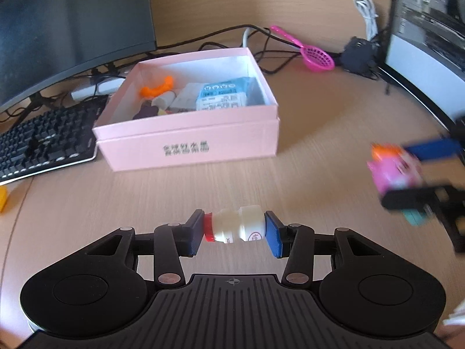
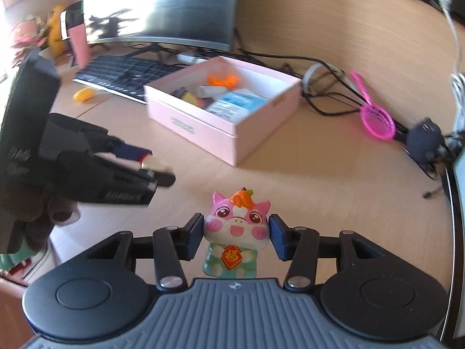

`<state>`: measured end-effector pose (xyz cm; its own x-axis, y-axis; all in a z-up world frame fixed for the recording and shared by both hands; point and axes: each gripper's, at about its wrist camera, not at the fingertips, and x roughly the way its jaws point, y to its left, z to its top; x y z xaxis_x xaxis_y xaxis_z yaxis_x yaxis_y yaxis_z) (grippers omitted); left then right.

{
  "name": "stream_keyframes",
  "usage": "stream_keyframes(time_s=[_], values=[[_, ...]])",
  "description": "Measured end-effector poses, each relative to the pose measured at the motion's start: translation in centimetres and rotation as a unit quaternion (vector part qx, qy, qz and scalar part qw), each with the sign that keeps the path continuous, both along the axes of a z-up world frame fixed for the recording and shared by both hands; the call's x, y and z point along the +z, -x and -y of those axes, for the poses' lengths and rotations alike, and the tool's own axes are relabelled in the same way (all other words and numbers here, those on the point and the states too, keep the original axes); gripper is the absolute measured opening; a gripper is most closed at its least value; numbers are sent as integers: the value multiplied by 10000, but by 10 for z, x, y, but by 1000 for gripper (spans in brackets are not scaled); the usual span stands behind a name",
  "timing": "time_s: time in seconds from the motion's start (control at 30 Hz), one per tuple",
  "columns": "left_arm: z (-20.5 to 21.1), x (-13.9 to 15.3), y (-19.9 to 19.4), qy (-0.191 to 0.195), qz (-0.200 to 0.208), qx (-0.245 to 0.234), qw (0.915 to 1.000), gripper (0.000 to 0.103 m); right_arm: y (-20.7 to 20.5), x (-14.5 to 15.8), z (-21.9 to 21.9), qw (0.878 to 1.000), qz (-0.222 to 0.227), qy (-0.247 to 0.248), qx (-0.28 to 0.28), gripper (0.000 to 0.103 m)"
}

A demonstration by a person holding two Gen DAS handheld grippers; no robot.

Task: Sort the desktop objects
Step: 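Lift the bottle with the left tool while the right tool grasps the cat figurine, then drop the bottle into the pink box with the left tool while the right drops the figurine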

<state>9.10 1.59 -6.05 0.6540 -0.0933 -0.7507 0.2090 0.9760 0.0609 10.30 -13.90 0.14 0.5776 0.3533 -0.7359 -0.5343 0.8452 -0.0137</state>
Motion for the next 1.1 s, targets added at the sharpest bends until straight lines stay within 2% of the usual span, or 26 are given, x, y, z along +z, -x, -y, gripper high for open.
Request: stream_keyframes(time_s=[0.1, 0.3, 0.57, 0.7, 0.9, 1.1], values=[[-7, 11, 16, -16, 85, 5, 10000, 49, 2, 10, -9, 9997, 63, -96, 199, 48], [-22, 48, 23, 13, 588, 245, 9980, 49, -3, 43, -28, 9964, 391, -486, 569, 48], [-35, 93, 18, 1, 1279, 267, 9914, 49, -21, 102, -30, 9877, 869, -1154, 599, 48], [-40, 109, 6, 35, 1539, 246, 9878, 49, -26, 132, -23, 9814, 1251, -1381, 466, 48], [-51, 125, -25, 2, 1841, 246, 9826, 49, -38, 157, -23, 9743, 1675, -1498, 160, 48], [-57, 134, -69, 69, 1880, 114, 9821, 49, -53, 179, -16, 9669, 1984, -1593, -210, 48]])
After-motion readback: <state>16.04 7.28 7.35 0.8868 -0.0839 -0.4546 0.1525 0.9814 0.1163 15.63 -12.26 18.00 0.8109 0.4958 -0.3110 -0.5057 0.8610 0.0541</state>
